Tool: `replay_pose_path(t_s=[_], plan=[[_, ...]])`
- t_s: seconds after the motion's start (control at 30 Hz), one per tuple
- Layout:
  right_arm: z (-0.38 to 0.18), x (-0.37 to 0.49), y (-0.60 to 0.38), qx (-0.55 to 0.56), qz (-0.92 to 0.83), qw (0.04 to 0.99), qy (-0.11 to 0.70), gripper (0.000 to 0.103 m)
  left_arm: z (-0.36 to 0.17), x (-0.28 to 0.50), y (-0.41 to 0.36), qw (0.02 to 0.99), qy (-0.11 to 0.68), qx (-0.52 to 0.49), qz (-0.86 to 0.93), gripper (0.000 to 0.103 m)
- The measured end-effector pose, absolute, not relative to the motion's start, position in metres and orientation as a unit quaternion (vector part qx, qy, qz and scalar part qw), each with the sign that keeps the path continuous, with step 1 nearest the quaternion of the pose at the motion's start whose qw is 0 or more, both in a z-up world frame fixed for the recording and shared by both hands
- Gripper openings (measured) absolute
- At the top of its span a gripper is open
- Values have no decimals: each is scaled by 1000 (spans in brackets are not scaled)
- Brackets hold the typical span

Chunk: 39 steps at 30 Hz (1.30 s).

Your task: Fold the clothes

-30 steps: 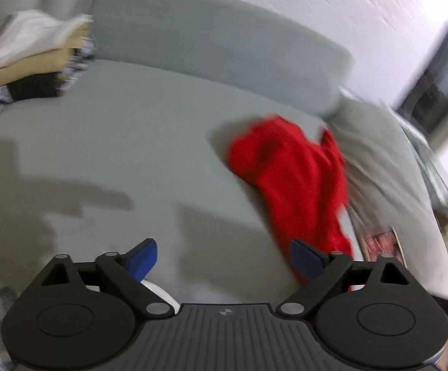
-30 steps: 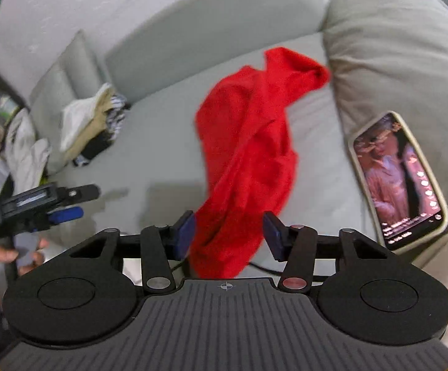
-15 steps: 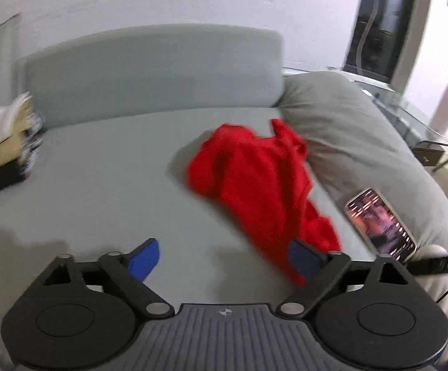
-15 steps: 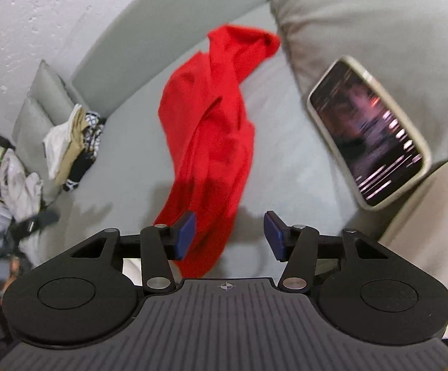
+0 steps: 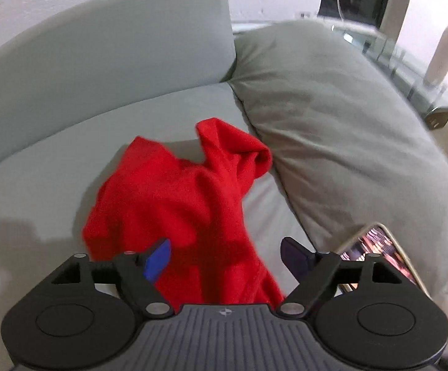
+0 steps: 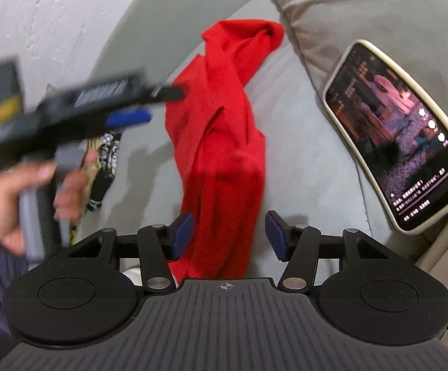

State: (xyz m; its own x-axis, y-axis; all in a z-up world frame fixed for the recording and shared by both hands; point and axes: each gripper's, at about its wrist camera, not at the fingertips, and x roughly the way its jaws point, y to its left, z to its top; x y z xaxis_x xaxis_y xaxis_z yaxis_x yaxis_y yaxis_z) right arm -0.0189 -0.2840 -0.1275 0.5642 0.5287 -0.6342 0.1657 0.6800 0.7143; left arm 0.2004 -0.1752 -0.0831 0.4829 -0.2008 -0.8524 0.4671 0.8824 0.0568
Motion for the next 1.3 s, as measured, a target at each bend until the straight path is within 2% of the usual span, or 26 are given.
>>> replay_pose_path(t_s=[0.03, 0.13, 0.2, 0.23, 0.27, 0.37, 0.53, 0.67, 0.8, 0.93, 0.97, 1.0, 1.07, 1.13, 1.2, 1.3], plan=[[-129, -20, -287, 389, 109, 795, 453, 59, -89, 209, -186, 846, 475, 157, -185, 78], [-134, -21, -293, 407, 103, 788, 451, 59, -106, 230, -205, 831, 488, 219, -151, 63], [-134, -23, -295, 411, 101, 787, 449, 60, -111, 237, -205, 822, 498, 241, -135, 33], [-134, -23, -296, 411, 100, 787, 448, 60, -113, 239, -204, 818, 504, 245, -130, 24], [-134, -23, -296, 409, 101, 788, 448, 60, -110, 239, -198, 820, 505, 230, -137, 4], [-133, -24, -297, 403, 105, 791, 448, 60, -91, 225, -170, 841, 482, 195, -152, 3], [-131, -23, -286, 384, 106, 799, 451, 60, -50, 190, -65, 892, 427, 89, -121, 3], [-128, -24, -274, 365, 108, 804, 456, 60, -47, 143, 43, 905, 423, 1, -50, 3], [-131, -30, -269, 359, 103, 799, 471, 60, -81, 94, 114, 891, 449, -69, -13, 3], [-135, -35, -267, 356, 89, 789, 492, 60, -111, 70, 134, 881, 461, -110, -9, 5], [-132, -37, -268, 353, 85, 792, 491, 60, -113, 67, 135, 883, 456, -112, -9, 11], [-129, -39, -269, 350, 81, 795, 489, 60, -112, 65, 136, 884, 453, -114, -8, 27], [-123, -44, -272, 344, 73, 801, 484, 61, -110, 60, 137, 887, 447, -115, -7, 44], [-118, -48, -274, 341, 64, 808, 477, 61, -105, 59, 138, 891, 442, -106, -10, 48], [-115, -50, -276, 341, 54, 812, 470, 61, -100, 58, 142, 892, 438, -107, -13, 60], [-111, -50, -277, 338, 50, 818, 462, 61, -95, 56, 148, 896, 429, -110, -20, 61]])
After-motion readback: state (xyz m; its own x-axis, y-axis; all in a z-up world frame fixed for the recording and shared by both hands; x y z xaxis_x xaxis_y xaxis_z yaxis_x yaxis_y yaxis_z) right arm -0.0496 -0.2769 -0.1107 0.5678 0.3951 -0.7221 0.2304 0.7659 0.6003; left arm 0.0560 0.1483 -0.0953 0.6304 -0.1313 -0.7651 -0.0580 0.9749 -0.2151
